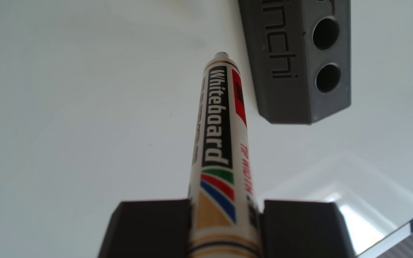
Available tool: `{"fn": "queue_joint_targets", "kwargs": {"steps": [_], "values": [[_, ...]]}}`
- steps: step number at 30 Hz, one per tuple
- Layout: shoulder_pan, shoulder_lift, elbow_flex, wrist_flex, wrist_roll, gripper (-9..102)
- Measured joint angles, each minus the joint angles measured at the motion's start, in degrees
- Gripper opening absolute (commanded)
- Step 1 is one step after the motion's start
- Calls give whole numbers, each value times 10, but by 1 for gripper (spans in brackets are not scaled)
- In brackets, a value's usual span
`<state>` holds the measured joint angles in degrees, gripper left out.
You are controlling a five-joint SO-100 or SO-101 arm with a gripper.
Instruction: Draw a face
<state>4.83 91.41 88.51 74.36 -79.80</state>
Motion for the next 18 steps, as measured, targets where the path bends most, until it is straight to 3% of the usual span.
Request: {"fn": "queue_joint_targets", "kwargs": {"steps": [18], "values": [[4, 10, 69, -7, 1, -1]]}}
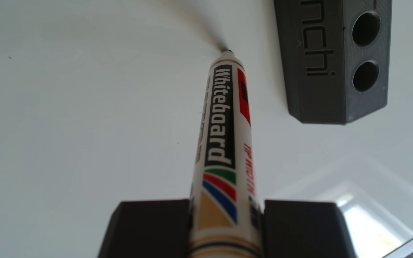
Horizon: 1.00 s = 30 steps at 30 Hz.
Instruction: Draw a face
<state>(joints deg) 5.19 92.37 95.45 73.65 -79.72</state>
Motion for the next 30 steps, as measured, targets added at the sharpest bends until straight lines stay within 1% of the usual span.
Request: {"fn": "queue_joint_targets", "kwargs": {"steps": [5, 19, 25, 30], "values": [[0, 24, 3, 44, -1, -1], [-1, 70, 6, 119, 0, -1], [-2, 78, 6, 120, 3, -1], [-4, 104, 8, 78, 62, -1]]}}
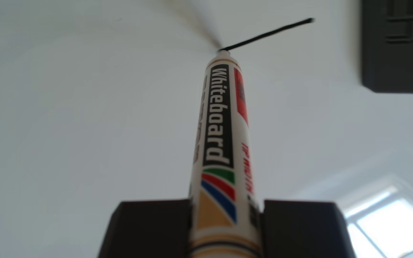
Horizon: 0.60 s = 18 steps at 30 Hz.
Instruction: Draw a face
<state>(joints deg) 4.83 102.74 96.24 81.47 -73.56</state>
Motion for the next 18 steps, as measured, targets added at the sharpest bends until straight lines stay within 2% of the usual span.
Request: {"fn": "queue_joint_targets", "kwargs": {"steps": [8, 18], "values": [[-77, 69, -32, -3, 190, -1], [-203, 127, -34, 62, 613, -1]]}}
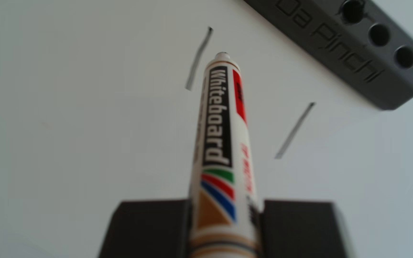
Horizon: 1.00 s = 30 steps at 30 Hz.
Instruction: Draw a face
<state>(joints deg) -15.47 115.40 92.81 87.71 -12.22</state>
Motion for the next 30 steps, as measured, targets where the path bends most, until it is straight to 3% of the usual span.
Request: {"fn": "queue_joint_targets", "kwargs": {"steps": [4, 12, 22, 30], "values": [[-73, 9, 25, 0, 104, -1], [-105, 10, 88, 3, 244, -1], [-122, 110, 179, 2, 240, -1], [-102, 187, 268, -69, 194, -1]]}}
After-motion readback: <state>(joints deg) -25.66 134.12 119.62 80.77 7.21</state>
